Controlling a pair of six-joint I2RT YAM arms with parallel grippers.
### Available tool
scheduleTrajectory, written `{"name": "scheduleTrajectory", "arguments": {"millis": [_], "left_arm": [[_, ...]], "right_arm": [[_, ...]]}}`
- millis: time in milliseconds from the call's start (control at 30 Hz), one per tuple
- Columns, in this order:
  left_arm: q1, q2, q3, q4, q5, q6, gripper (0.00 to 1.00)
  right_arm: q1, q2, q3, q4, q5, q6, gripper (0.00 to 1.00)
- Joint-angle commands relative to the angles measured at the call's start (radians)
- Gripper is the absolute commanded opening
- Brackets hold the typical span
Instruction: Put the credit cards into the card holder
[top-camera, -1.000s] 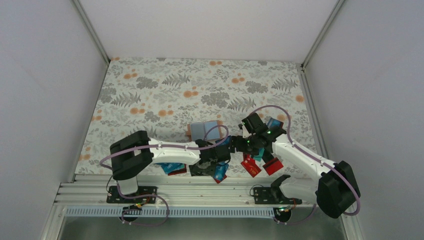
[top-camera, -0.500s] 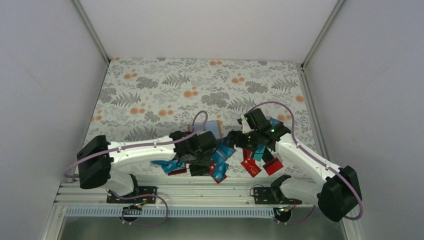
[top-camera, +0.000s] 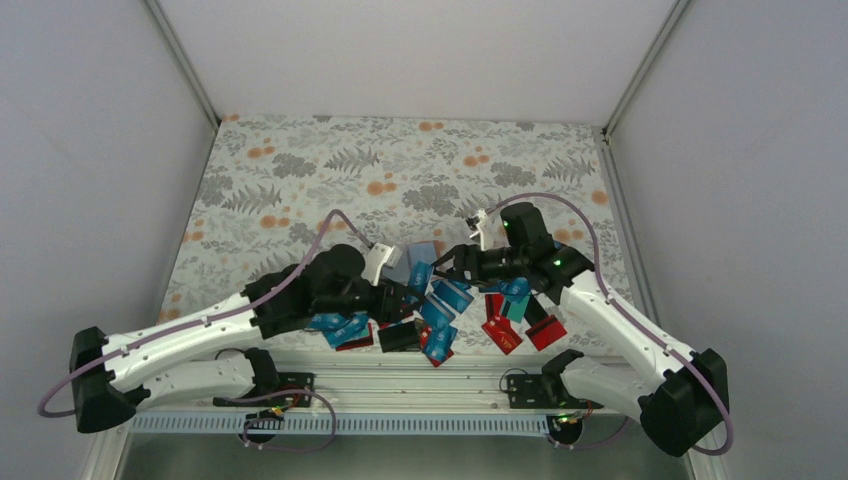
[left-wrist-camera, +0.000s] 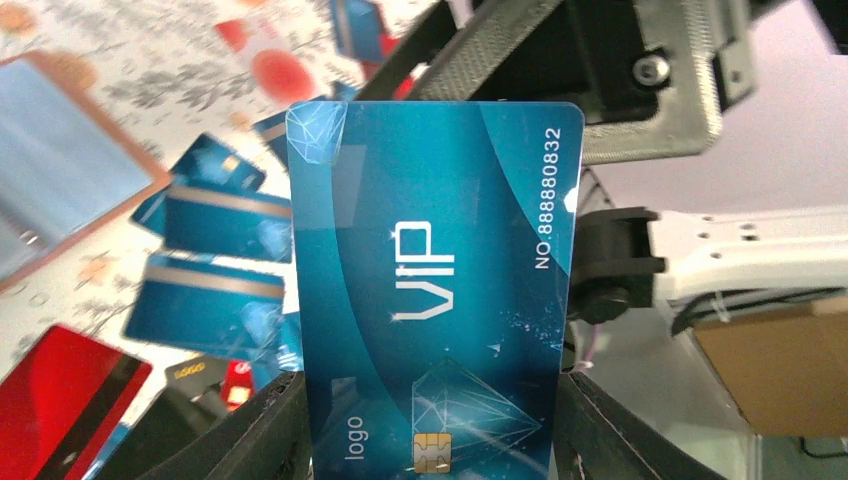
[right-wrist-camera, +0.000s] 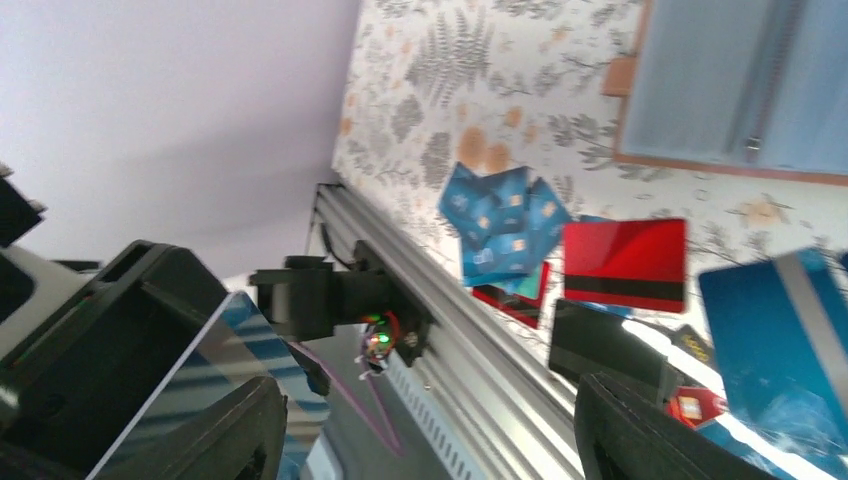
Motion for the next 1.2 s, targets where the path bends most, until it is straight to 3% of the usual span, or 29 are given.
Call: {"name": "scheduleTrajectory", "arguments": {"millis": [0,233,533,700,900,1033,1167], "left_arm": [[0.008,-0.059,-0.033,0.133,0.104,0.098,0.49],[0.012,-0.145,-0.080,0.237,0.174,0.133,0.49],[0.018,-0.173,-0.068,0.195,0.103,0.132,0.49],[0.020,-0.034,0.003,-0.005,-0.062,0.109,0.52],[0.021,0.260,0.077,-0.240,-0.272,-0.010,0.78],[0.000,0.359,0.099,-0.293,-0.323,-0.064,0.84],[-0.103,0.432,0.188,-0.301,-0.324,-0.017,0.86]], "right_arm": [[-0.010,-0.044,0.040,0.099,-0.136,0.023,0.73],[-0.017,-0.103,0.086,0.100,-0.144,0.015,0.72],[-0.030,-0.170,0.122,0.093,-0.100,-0.003,0.67],[-0.030,-0.132,0.142,-0.103,0.141,-0.074,0.63],[-0.030,-0.090,0.061,-0.170,0.206,-0.064,0.65],[-0.030,-0.062,0.029,-0.222,0.265,-0.068,0.66],[-0.031,-0.051,-0.003,-0.283,0.314,-0.067,0.68]]}}
